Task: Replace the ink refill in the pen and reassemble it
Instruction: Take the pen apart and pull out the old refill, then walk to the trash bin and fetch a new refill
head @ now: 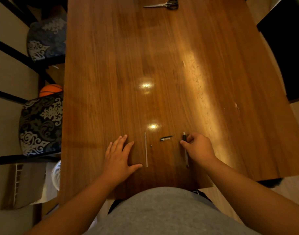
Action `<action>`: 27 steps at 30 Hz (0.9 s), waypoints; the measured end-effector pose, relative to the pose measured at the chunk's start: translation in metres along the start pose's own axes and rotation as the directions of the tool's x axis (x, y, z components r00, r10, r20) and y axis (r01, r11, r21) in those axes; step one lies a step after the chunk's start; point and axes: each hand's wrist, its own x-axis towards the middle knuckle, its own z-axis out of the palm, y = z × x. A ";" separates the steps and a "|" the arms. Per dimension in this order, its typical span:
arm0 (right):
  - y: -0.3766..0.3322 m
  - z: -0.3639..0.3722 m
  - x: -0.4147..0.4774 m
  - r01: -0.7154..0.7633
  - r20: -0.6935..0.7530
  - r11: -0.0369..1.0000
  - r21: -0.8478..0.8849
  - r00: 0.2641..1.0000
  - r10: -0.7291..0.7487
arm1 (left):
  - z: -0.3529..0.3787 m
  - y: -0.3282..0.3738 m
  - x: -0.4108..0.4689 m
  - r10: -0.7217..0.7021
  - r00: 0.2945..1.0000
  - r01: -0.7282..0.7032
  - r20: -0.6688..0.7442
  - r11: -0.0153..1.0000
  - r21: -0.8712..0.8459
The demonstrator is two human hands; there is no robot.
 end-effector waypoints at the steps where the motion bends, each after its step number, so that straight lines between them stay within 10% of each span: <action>1: 0.001 0.001 0.000 -0.002 -0.004 1.000 -0.001 1.000 0.002 | 0.000 0.000 0.000 0.000 1.000 0.000 -0.001 1.000 0.002; 14: 0.005 0.003 -0.003 -0.021 -0.014 1.000 -0.003 1.000 0.021 | -0.006 0.003 -0.002 0.015 1.000 -0.014 0.014 1.000 -0.018; 20: 0.042 -0.014 -0.032 -0.070 -0.029 0.998 0.006 0.997 0.070 | -0.017 0.045 -0.021 -0.101 0.994 0.083 -0.045 0.947 -0.311; 27: 0.149 -0.035 -0.133 -0.166 -0.019 0.940 0.298 0.983 0.180 | 0.013 0.152 -0.048 0.315 0.844 -0.199 0.433 0.935 -0.292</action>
